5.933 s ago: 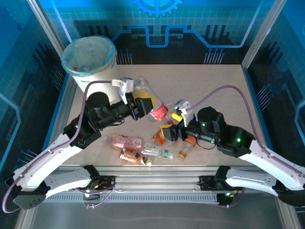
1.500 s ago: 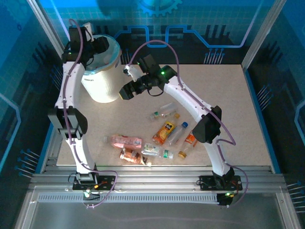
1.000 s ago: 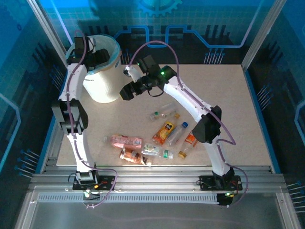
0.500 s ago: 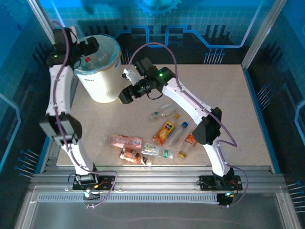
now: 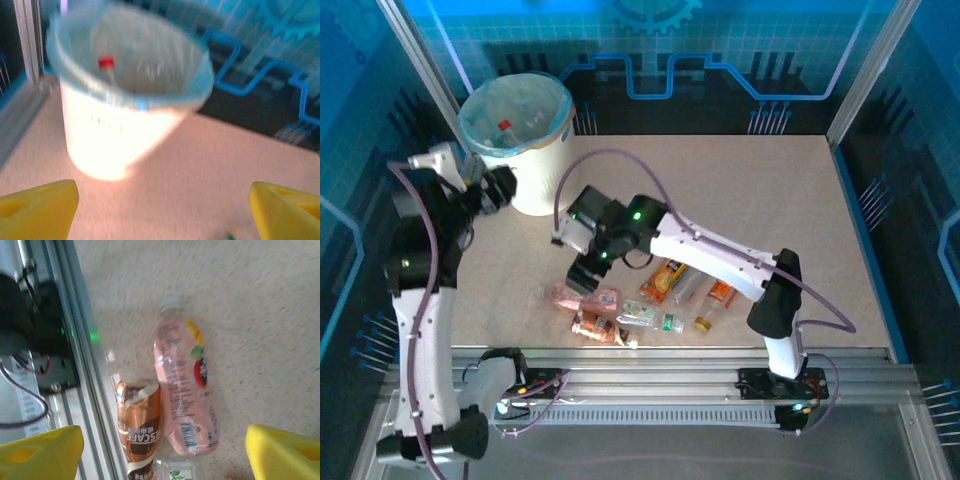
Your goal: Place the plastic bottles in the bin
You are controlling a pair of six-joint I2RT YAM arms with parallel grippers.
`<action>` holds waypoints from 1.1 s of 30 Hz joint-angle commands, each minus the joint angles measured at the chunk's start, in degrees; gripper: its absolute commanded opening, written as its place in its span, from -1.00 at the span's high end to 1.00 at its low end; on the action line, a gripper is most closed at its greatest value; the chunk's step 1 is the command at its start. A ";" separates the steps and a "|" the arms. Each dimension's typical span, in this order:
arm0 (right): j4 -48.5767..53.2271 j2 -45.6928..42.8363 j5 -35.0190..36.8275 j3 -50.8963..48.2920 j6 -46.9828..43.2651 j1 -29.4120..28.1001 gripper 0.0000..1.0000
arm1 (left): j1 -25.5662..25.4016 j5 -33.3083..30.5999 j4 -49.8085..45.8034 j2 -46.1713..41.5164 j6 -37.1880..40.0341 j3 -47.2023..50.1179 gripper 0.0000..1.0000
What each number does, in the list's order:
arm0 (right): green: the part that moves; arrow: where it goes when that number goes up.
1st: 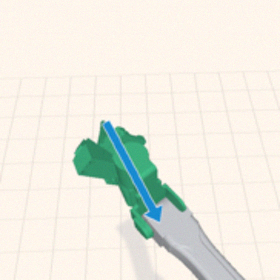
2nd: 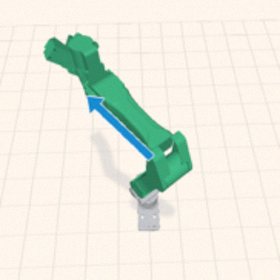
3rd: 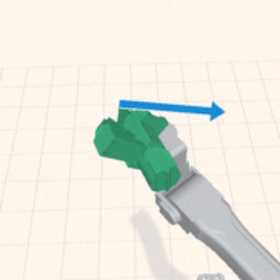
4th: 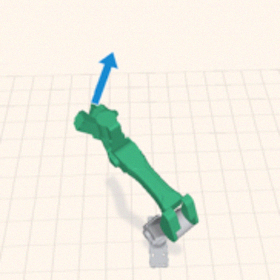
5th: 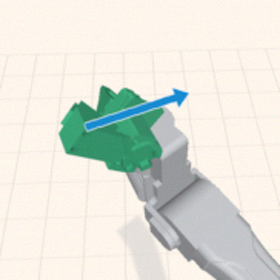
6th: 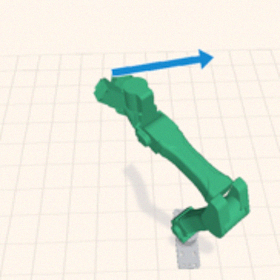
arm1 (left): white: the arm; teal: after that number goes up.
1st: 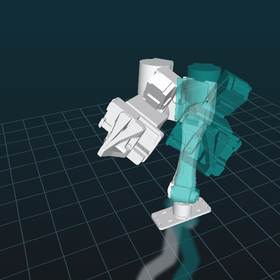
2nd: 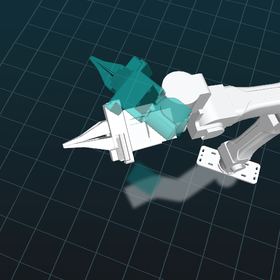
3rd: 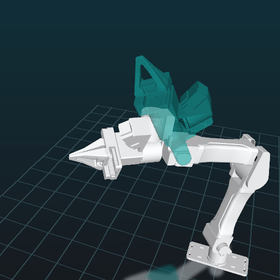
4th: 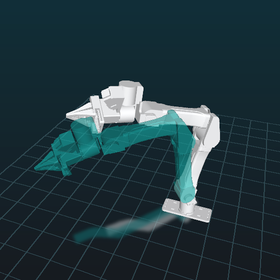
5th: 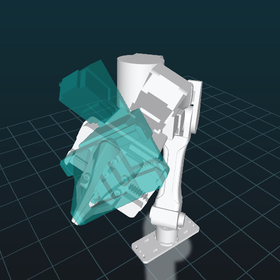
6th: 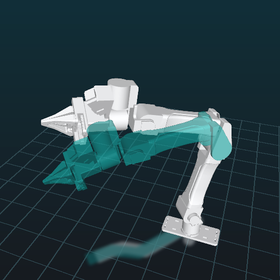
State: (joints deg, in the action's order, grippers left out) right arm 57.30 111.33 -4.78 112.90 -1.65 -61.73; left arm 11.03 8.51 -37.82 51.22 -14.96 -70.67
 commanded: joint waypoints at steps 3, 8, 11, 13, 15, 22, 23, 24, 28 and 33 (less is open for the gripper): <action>-5.69 -0.21 2.64 -7.20 -4.77 -2.18 -0.71 | -0.25 6.74 -6.52 -7.88 -5.23 11.80 -0.77; -10.46 3.31 3.72 -7.89 -4.41 -3.56 -0.74 | -0.32 8.77 -6.09 -13.65 -6.90 19.92 -0.77; -11.50 6.13 5.57 -6.45 -4.48 -3.62 -0.81 | -0.38 8.75 -6.73 -14.44 -6.36 20.62 -0.78; -11.77 8.09 6.16 -5.40 -5.60 -3.66 -0.82 | -0.35 6.67 -7.19 -15.30 -5.31 20.54 -0.80; -11.46 10.07 6.52 -3.78 -6.31 -3.66 -0.90 | -0.37 3.84 -8.10 -16.01 -4.05 19.44 -0.81; -11.11 16.98 4.93 1.57 -8.78 -3.64 -0.95 | -0.39 -5.15 -9.15 -19.16 -1.41 16.09 -0.85; -10.60 18.13 4.53 2.53 -8.98 -3.65 -0.95 | -0.38 -6.42 -9.51 -19.21 -0.82 15.57 -0.85; -10.33 19.21 4.34 3.35 -8.98 -3.68 -0.94 | -0.39 -7.03 -9.89 -19.19 -0.15 15.08 -0.85; -10.08 21.65 3.88 5.19 -9.49 -3.61 -0.93 | -0.38 -7.88 -10.78 -19.44 1.16 13.30 -0.86; -10.45 25.42 4.99 7.24 -9.30 -3.22 -0.88 | -0.39 -7.25 -11.01 -19.75 1.03 12.67 -0.86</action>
State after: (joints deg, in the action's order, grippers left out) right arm 46.70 135.00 0.03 118.13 -10.22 -64.60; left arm 10.87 2.13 -47.72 32.18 -15.44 -56.53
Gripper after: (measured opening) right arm 0.945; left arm 0.930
